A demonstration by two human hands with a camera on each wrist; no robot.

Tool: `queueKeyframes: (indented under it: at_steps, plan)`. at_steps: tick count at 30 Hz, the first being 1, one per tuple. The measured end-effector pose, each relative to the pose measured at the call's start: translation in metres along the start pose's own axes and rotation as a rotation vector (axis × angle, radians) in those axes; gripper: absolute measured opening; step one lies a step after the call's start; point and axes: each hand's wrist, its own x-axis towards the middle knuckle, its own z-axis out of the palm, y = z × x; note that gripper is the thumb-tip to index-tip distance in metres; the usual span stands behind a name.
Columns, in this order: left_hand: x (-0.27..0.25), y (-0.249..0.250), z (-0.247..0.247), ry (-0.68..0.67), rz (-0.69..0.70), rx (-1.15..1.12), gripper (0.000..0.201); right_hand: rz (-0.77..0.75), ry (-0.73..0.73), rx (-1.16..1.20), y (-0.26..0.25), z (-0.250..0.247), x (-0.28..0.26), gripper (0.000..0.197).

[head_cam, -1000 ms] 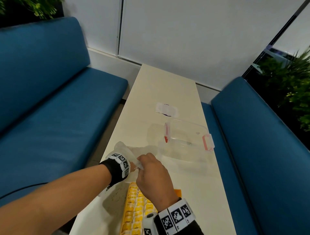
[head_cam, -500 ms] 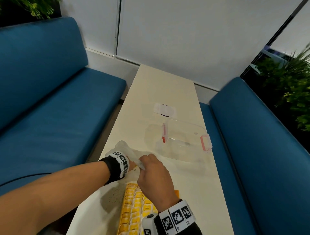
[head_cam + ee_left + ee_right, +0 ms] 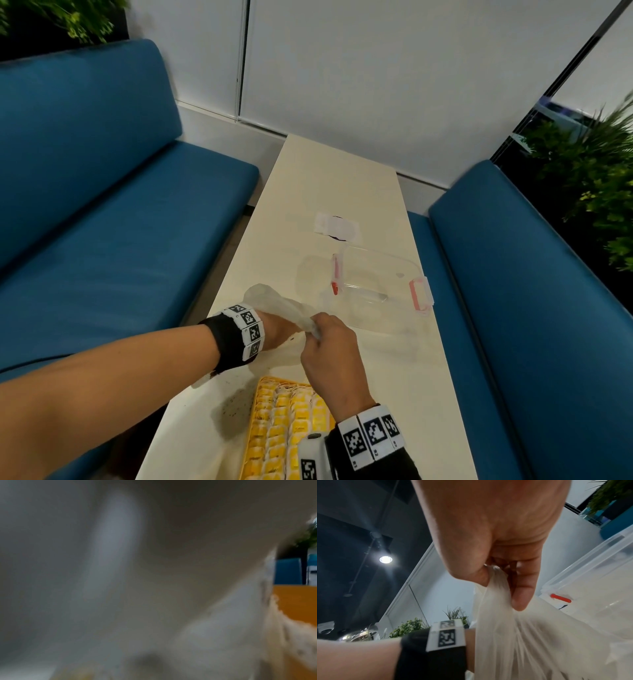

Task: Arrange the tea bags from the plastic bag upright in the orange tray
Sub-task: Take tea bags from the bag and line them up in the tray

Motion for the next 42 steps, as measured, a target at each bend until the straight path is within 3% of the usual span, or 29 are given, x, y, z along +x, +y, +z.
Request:
queueKeyframes:
  at_steps: [6, 12, 18, 21, 25, 30, 32, 34, 36, 38, 42]
  plan:
    - [-0.005, -0.001, -0.009, 0.056, 0.040, -0.024, 0.042, 0.092, 0.047, 0.043, 0.012, -0.005, 0.017, 0.017]
    - [-0.011, -0.013, -0.017, 0.221, 0.054, -0.380, 0.020, 0.184, 0.054, 0.103, 0.019, 0.000, 0.030, 0.018]
    - [-0.031, -0.016, -0.024, 0.450, 0.069, -0.732, 0.013, 0.248, 0.049, 0.142, 0.026, 0.001, 0.036, 0.017]
    - [-0.038, -0.016, -0.020, 0.491, 0.060, -0.952, 0.014, 0.281, 0.040, 0.172, 0.026, -0.001, 0.038, 0.017]
    - [-0.048, -0.009, -0.018, 0.459, 0.023, -1.440, 0.015, 0.293, 0.018, 0.167, 0.030, -0.001, 0.038, 0.016]
    - [-0.057, 0.006, -0.013, 0.415, 0.006, -1.757, 0.017, 0.299, -0.071, 0.174, 0.037, -0.002, 0.030, 0.005]
    - [-0.061, 0.010, -0.010, 0.394, 0.010, -1.834, 0.017, 0.257, -0.074, 0.099, 0.040, -0.006, 0.022, 0.026]
    - [-0.067, 0.012, -0.008, 0.372, 0.032, -1.902, 0.019, 0.153, 0.023, 0.052, 0.037, -0.015, 0.008, 0.049]
    - [-0.073, 0.015, -0.007, 0.341, 0.057, -1.968, 0.022, 0.006, 0.116, 0.084, 0.029, -0.023, -0.009, 0.054]
    - [-0.078, 0.019, -0.005, 0.295, 0.087, -2.049, 0.026, -0.055, 0.074, 0.168, 0.020, -0.026, -0.022, 0.056]
    - [-0.083, 0.028, 0.001, 0.213, 0.117, -2.139, 0.032, 0.064, -0.110, 0.341, 0.011, -0.019, -0.034, 0.059]
